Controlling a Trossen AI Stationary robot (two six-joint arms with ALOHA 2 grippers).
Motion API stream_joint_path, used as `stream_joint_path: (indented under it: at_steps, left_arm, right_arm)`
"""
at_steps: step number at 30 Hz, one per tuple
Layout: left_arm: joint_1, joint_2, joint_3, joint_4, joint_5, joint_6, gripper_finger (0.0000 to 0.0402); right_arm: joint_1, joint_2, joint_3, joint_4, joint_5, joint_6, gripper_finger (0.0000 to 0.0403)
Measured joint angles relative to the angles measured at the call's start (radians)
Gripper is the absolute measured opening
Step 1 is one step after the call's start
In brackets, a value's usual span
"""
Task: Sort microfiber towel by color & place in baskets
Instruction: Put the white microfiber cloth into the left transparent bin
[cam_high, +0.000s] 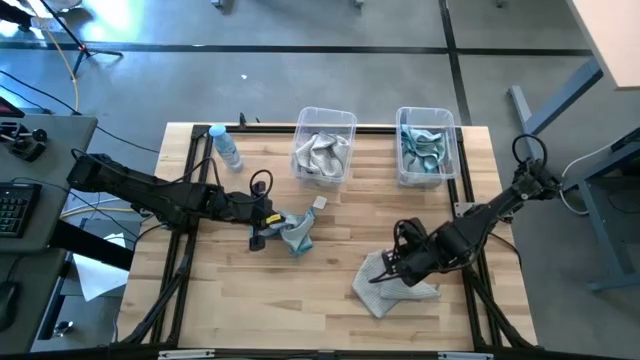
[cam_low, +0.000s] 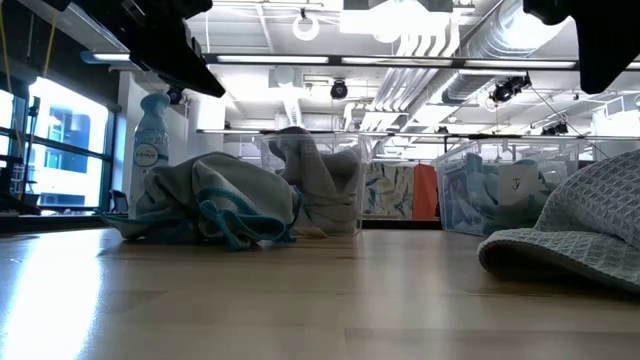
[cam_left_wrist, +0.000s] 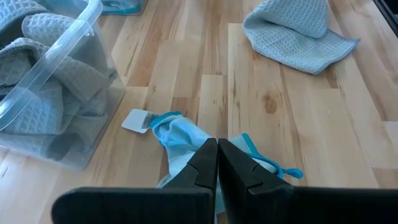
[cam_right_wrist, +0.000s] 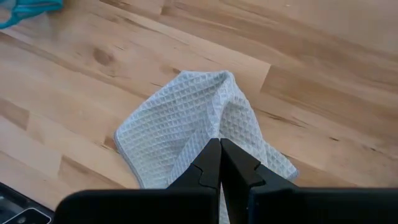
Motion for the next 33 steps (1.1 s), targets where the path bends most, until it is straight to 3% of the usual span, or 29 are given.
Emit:
stream_joint_path:
  at_steps: [6, 19, 25, 33]
  left_arm:
    - [0.000, 0.000, 0.000, 0.000, 0.000, 0.000, 0.0000]
    - [0.000, 0.000, 0.000, -0.001, 0.000, 0.000, 0.0000]
    - [0.000, 0.000, 0.000, -0.001, 0.000, 0.000, 0.0000]
    - [0.000, 0.000, 0.000, 0.000, 0.000, 0.000, 0.0000]
  right_arm:
    - [0.008, 0.034, 0.000, 0.000, -0.020, -0.001, 0.0012]
    - [0.008, 0.197, 0.000, 0.014, -0.138, -0.011, 0.0124]
    - [0.008, 0.219, 0.000, 0.097, -0.147, -0.072, 0.0126]
    - [0.008, 0.225, 0.000, 0.134, -0.144, -0.088, 0.0097]
